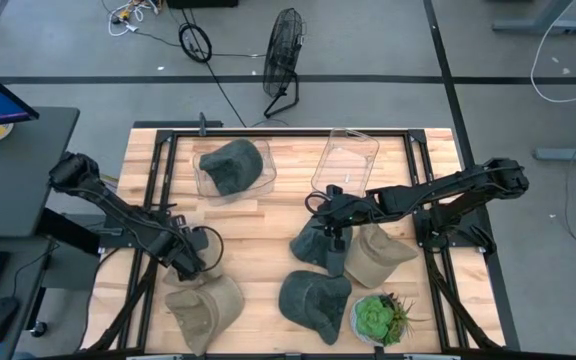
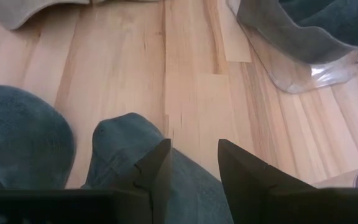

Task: Pick & Place hat
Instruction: Put the top left brown cap into the right transparent bin

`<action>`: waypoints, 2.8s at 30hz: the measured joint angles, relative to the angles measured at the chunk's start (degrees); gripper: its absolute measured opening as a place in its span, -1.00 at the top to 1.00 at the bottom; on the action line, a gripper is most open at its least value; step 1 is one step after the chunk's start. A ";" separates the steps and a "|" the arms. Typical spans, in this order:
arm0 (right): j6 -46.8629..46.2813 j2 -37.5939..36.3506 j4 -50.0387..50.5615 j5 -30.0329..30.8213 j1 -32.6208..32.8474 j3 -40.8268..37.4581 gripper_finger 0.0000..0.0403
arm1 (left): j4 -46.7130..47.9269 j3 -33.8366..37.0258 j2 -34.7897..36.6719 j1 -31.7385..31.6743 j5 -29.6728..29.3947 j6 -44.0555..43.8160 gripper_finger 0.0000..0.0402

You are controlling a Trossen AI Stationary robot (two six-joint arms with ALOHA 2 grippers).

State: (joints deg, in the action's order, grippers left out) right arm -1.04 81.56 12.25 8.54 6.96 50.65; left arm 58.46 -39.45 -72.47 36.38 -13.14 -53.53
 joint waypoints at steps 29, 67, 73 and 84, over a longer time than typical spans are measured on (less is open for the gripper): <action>14.60 9.38 -46.92 -4.51 0.24 0.00 0.13 | -13.43 -15.41 -0.02 -11.20 -18.25 27.60 0.91; 15.37 9.31 -31.26 15.59 -0.50 0.07 -0.06 | -53.63 -15.40 -11.26 -24.59 -20.03 69.21 0.92; 14.01 9.27 -29.01 15.89 -0.55 0.17 0.31 | -54.50 -15.40 -11.30 -24.82 -19.46 69.21 0.92; 12.14 9.38 -28.22 16.53 -0.57 -0.02 0.89 | -54.95 -15.48 -11.21 -28.39 -19.24 69.17 0.59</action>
State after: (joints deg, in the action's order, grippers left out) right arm 11.11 90.94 -15.97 25.07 6.39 50.63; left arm 3.51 -54.94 -83.68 7.99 -32.38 15.64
